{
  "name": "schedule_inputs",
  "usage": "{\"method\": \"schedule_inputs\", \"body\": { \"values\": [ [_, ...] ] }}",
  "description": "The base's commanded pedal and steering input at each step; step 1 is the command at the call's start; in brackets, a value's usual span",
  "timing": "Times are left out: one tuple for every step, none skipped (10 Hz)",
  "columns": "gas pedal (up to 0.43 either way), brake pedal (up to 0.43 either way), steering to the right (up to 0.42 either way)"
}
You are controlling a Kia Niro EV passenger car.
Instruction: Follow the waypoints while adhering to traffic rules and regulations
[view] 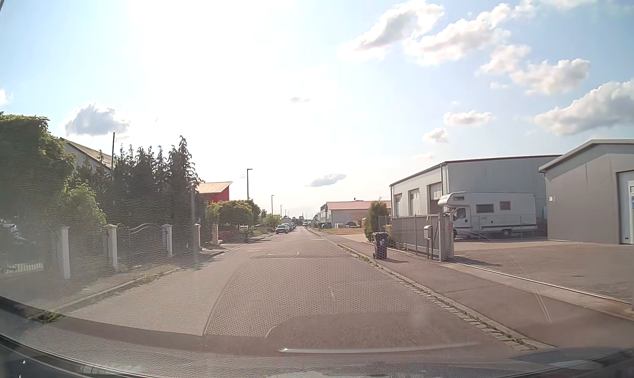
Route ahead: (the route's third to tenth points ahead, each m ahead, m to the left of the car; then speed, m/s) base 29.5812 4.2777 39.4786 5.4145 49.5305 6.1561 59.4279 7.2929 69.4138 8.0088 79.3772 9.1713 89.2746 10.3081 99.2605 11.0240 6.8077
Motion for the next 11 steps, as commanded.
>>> {"method": "schedule_inputs", "body": {
  "values": [
    [0.197,0.012,-0.033],
    [0.197,0.012,-0.033],
    [0.189,0.012,-0.033],
    [0.169,0.012,-0.033],
    [0.169,0.012,-0.033],
    [0.157,0.012,-0.033],
    [0.150,0.012,-0.035],
    [0.138,0.012,-0.039],
    [0.130,0.012,-0.041],
    [0.110,0.012,-0.041],
    [0.087,0.012,-0.041]
  ]
}}
